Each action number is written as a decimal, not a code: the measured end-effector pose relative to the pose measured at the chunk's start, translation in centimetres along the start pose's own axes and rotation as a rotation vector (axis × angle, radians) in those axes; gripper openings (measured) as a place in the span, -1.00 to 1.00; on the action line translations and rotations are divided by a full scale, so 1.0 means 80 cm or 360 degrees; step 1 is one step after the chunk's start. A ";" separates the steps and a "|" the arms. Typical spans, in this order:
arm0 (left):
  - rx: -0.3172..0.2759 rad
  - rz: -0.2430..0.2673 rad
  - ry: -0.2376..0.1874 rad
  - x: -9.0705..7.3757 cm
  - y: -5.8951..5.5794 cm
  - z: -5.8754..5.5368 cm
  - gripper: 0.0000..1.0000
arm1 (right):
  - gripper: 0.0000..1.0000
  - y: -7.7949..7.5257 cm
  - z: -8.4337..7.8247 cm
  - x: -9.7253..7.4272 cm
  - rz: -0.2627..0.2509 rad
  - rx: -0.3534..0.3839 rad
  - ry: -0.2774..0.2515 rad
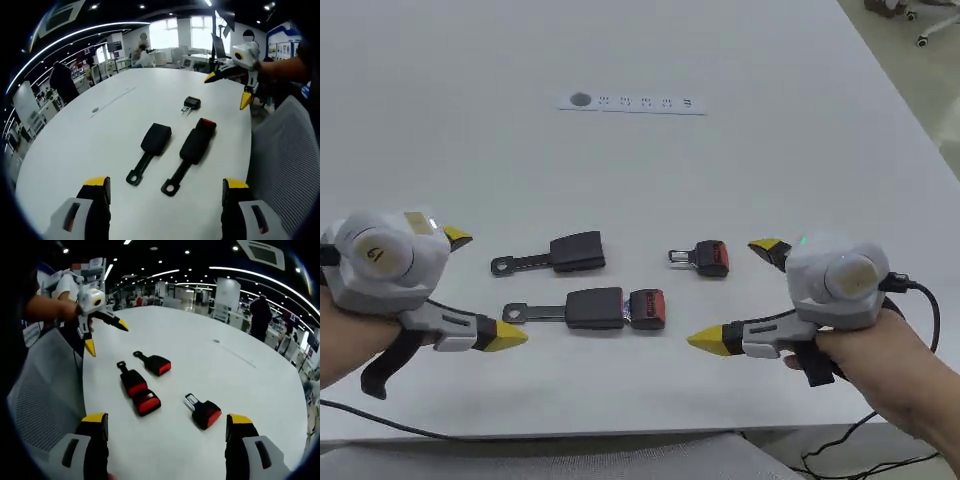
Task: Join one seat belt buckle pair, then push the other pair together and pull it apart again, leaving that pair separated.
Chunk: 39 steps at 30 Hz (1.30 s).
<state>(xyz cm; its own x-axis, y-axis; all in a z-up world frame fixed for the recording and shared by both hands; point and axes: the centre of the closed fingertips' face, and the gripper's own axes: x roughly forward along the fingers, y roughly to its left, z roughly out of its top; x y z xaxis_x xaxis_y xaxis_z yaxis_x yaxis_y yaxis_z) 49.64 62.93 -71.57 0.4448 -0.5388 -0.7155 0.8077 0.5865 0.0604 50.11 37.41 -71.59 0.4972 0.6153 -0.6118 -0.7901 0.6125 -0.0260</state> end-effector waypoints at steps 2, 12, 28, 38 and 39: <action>-0.0040 0.0029 0.0009 -0.006 0.003 -0.010 0.96 | 0.99 0.001 0.002 -0.005 -0.0035 0.0008 -0.0004; -0.0150 0.0099 -0.0012 -0.023 0.002 -0.029 1.00 | 0.99 -0.002 -0.009 -0.015 -0.0114 0.0075 0.0015; -0.0218 0.0193 -0.0039 -0.030 0.011 -0.035 1.00 | 0.99 0.000 -0.020 -0.017 -0.0173 0.0304 0.0028; -0.0284 0.0234 -0.0053 -0.034 0.020 -0.043 1.00 | 0.99 0.014 -0.020 -0.010 -0.0132 0.0229 0.0076; -0.0292 0.0233 -0.0054 -0.034 0.020 -0.044 1.00 | 0.99 0.015 -0.020 -0.009 -0.0130 0.0226 0.0082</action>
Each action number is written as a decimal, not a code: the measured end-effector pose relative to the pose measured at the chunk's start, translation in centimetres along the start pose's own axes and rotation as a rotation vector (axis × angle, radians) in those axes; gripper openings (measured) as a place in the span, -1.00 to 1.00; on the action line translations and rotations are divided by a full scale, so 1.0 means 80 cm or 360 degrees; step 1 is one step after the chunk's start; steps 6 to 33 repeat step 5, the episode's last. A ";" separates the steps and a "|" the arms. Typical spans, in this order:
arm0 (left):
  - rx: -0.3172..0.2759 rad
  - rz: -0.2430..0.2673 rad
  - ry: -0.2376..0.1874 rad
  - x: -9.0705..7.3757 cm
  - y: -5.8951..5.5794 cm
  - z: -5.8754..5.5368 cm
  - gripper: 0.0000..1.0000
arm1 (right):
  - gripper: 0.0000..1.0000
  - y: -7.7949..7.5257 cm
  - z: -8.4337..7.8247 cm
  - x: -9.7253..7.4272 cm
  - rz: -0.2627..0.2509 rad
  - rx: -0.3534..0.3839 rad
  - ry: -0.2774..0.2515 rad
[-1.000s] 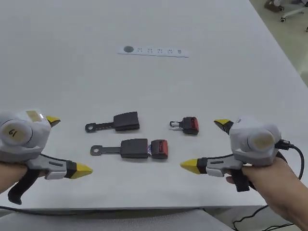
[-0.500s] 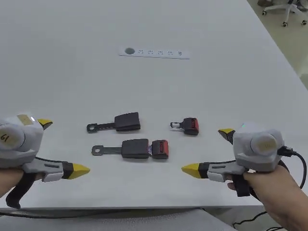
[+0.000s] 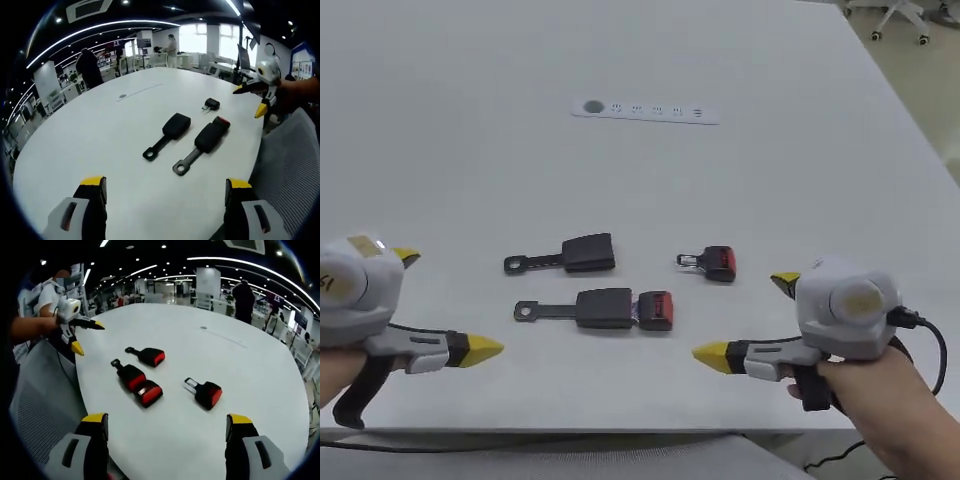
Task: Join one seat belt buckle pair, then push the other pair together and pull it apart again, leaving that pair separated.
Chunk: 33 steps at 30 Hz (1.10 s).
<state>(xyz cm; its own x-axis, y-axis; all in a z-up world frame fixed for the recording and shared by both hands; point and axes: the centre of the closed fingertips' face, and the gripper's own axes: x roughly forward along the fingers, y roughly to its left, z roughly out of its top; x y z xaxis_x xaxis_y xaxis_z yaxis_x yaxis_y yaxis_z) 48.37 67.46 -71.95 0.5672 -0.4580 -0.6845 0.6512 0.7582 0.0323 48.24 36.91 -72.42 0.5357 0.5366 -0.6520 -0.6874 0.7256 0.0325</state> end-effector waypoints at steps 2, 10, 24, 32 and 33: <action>-0.0011 0.0001 -0.0008 0.000 -0.001 0.001 1.00 | 0.99 -0.001 -0.001 0.002 0.0005 -0.0009 0.0010; -0.0022 -0.0006 -0.0006 0.000 -0.003 0.000 1.00 | 0.97 0.005 -0.004 0.006 0.0015 -0.0072 0.0038; -0.0022 -0.0006 -0.0006 0.000 -0.003 0.000 1.00 | 0.97 0.005 -0.004 0.006 0.0015 -0.0072 0.0038; -0.0022 -0.0006 -0.0006 0.000 -0.003 0.000 1.00 | 0.97 0.005 -0.004 0.006 0.0015 -0.0072 0.0038; -0.0022 -0.0006 -0.0006 0.000 -0.003 0.000 1.00 | 0.97 0.005 -0.004 0.006 0.0015 -0.0072 0.0038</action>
